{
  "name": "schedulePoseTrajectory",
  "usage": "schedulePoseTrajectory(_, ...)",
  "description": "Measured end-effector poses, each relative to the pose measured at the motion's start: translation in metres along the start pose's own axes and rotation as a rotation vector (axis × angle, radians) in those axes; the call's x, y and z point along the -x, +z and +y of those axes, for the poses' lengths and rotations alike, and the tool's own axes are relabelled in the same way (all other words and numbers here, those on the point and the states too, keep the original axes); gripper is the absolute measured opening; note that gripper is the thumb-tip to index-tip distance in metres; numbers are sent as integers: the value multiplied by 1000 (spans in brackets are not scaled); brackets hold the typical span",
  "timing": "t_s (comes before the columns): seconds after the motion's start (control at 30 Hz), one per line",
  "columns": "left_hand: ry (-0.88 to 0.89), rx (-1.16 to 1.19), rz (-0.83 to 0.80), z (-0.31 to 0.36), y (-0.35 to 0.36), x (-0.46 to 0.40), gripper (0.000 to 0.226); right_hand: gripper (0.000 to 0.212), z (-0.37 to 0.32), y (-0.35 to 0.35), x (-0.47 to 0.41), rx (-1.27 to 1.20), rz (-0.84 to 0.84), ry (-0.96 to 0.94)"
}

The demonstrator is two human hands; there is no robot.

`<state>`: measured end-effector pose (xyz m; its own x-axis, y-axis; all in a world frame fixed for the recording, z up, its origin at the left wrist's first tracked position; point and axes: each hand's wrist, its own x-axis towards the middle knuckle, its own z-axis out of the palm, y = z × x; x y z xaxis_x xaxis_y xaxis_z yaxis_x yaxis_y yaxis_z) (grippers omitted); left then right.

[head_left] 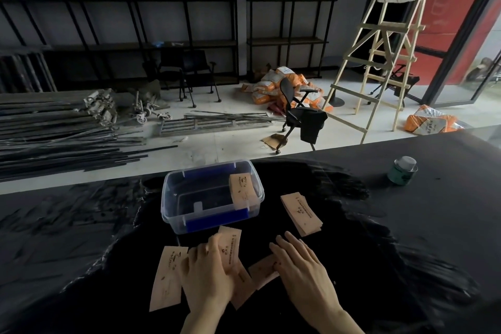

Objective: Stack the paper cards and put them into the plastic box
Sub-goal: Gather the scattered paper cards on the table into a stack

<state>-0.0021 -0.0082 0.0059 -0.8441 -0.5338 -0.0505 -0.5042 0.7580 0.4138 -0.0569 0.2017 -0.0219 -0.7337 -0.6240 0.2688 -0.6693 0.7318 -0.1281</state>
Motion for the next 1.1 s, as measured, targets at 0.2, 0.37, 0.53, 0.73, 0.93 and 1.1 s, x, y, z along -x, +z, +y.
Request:
schedulePoseTrajectory(0.2,48,286,52,-10,-4,-7,73,52,3,10,-1,46,24,7)
schedulePoseTrajectory(0.37,250,416,44,-3,-7,-5,59,51,0,11,-1,50,79,14)
schedulePoseTrajectory(0.53,326,572,-253,19,0,0,53,70,-7,11,0,-16,149,90)
schedulePoseTrajectory(0.73,346,695,-326,35,11,10,46,66,-1,14,-4,105,140,11)
schedulePoseTrajectory(0.93,178,577,-73,17,11,10,38,63,-2,15,-11,120,69,-64)
schedulePoseTrajectory(1.1,-101,19,51,-6,5,11,67,49,-3,19,-14,109,89,-30)
